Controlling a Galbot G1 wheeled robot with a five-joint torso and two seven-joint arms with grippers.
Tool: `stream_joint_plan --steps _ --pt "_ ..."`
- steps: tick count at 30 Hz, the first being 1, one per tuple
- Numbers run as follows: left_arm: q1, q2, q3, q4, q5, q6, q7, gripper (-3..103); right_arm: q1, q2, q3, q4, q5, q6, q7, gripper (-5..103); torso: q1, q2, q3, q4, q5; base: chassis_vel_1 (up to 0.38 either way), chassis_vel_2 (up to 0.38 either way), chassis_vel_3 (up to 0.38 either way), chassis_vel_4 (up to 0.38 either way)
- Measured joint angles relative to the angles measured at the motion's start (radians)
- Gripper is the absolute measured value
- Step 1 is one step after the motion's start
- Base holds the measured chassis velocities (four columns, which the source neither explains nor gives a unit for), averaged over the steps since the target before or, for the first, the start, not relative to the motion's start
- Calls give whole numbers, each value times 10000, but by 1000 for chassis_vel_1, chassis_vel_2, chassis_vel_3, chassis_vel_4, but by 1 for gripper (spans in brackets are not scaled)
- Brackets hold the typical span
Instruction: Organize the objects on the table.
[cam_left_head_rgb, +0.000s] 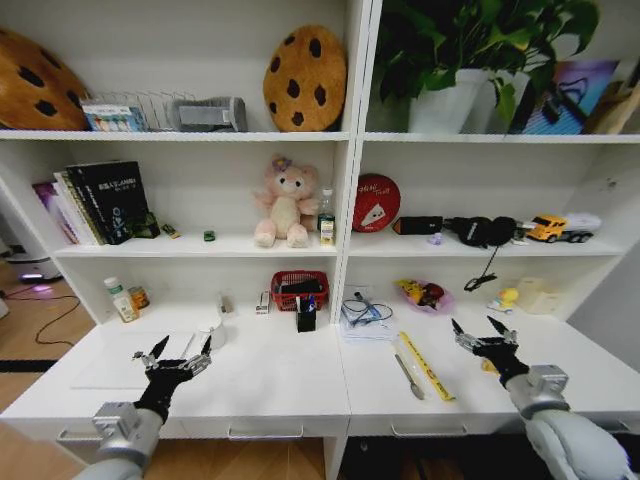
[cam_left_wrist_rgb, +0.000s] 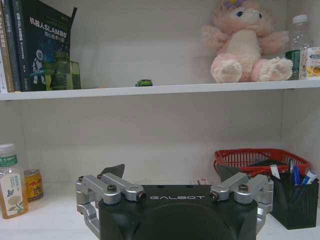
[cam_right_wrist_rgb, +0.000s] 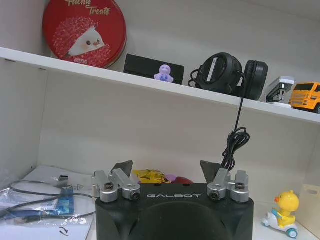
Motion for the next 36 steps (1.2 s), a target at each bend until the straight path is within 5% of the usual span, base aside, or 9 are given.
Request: stream_joint_plan --steps 2,13,16,18,23,30,36 --pt "-1 0 0 0 0 0 0 100 11 0 -51 75 232 -73 84 78 1 0 0 1 0 -76 -74 80 60" --pt "-1 0 0 1 0 0 1 100 -180 174 -212 229 351 -84 525 100 1 1 0 -3 -6 -194 -173 173 190" --pt "1 -1 0 -1 0 0 2 100 -540 570 -582 531 455 -569 1623 100 0 0 1 1 1 -242 -228 220 245" --pt "0 -1 2 -1 0 0 6 100 -764 915 -986 820 1139 -1972 2946 100 -1 1 0 -4 12 -149 -190 197 200" --pt "0 -1 3 0 0 0 8 100 -309 1011 -1329 631 1995 -2988 4233 100 -2 1 0 -6 1 -47 -115 91 68" --pt "0 1 -3 0 0 0 1 100 634 523 -1526 -507 2225 -3057 3728 103 0 1 0 4 0 36 77 -28 -39" --pt "0 1 -2 0 0 0 1 100 1170 533 -1921 -1381 2166 -2940 3681 89 0 1 1 -3 7 11 6 -1 -8"
